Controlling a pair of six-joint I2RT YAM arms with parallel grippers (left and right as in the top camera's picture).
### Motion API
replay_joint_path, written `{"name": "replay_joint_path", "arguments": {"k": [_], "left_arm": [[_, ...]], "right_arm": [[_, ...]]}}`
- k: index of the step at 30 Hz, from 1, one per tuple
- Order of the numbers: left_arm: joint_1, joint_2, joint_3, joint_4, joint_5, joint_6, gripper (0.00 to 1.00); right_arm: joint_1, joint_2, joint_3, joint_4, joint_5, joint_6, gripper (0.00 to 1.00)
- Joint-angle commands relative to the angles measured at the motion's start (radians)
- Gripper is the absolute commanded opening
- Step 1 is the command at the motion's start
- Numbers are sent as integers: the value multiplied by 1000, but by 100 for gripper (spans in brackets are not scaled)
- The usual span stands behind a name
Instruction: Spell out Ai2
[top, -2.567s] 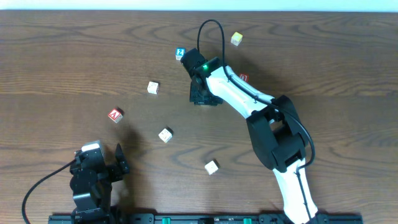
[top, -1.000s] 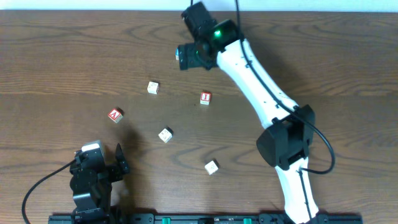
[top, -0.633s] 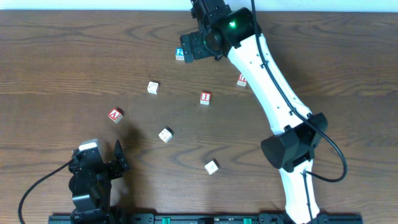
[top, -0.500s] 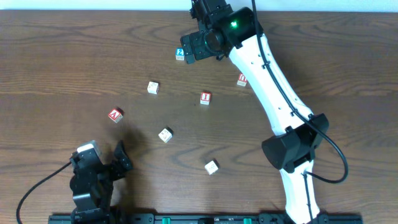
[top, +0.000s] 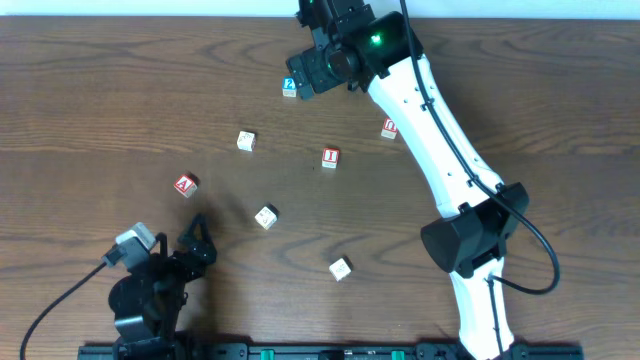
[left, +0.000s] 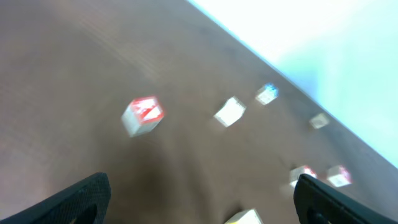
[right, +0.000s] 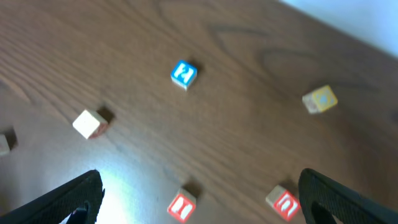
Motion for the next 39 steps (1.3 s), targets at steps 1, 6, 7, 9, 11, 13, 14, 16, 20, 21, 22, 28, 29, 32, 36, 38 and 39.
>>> {"name": "replay_joint_path", "arguments": {"k": [1,6,7,9,11,13,14,16,20,21,22,28,29,32,36,38,39], "left_arm": [[2,8,-3,74,75,55,96],[2,169,64,103,55,76,96],[2,226,92,103,48,99,96],[2,348,156,101,27,156,96],[2,471,222,94,-4,203,96],[2,599,290,87,-35,259,96],[2,668,325,85,-50,286,96],[2,833,408,68,-87,351,96],[0,1057,521,-18,-157,386,96],[-2,1103,544,-41,-156,385,96],[-10,1147,567,-63,-156,385,96],[-143,1273,628,-82,-321,386,96],[-173,1282,633,-79,-375,388,96],[-231,1297,637,-55,-464,426,96],[-233,1317,637,-22,-457,457,96],[-233,1340,638,-6,-432,478,96],[-233,1355,639,-5,-431,485,95]], "right_arm": [[-10,-31,22,39,10,-27,99],[-37,-29,22,127,-75,-27,99],[-42,-29,22,143,-89,-27,99],[-51,-27,19,176,-107,-26,99],[-53,-26,15,196,-106,-26,99],[-55,-23,15,204,-105,-26,99],[-58,-23,15,206,-102,-26,99],[-72,-23,15,206,-102,-26,99],[-121,-23,15,179,-107,10,99],[-137,-23,16,153,-111,36,99],[-155,-24,16,121,-127,51,99],[-276,-37,16,-79,-256,62,98],[-294,-46,16,-111,-265,55,98],[-329,-86,16,-187,-298,2,94],[-328,-189,16,-271,-296,-66,98],[-316,-246,16,-292,-286,-84,99],[-314,-269,16,-301,-276,-97,99]]}}
